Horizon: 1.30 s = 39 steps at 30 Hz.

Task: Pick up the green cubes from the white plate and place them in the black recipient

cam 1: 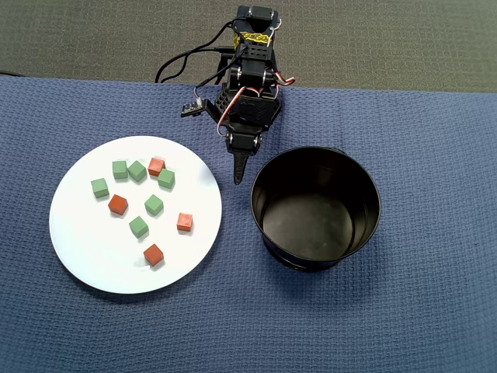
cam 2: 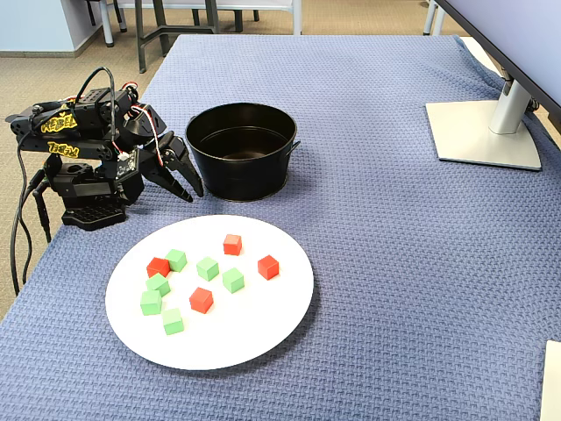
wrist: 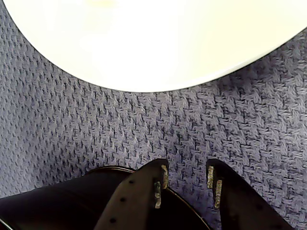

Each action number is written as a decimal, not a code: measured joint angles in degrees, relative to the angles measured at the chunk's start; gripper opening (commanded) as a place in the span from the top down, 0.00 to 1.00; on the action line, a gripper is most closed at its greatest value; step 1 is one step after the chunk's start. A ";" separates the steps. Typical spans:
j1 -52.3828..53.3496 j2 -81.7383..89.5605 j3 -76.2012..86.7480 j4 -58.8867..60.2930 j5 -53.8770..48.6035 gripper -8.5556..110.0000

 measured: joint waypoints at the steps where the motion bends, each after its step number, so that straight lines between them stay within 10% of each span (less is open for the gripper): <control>1: 0.00 0.00 0.00 0.00 0.00 0.93; 26: 4.57 -1.93 -8.00 3.08 3.52 0.93; 39: 20.21 -33.22 -30.32 10.28 -0.70 0.88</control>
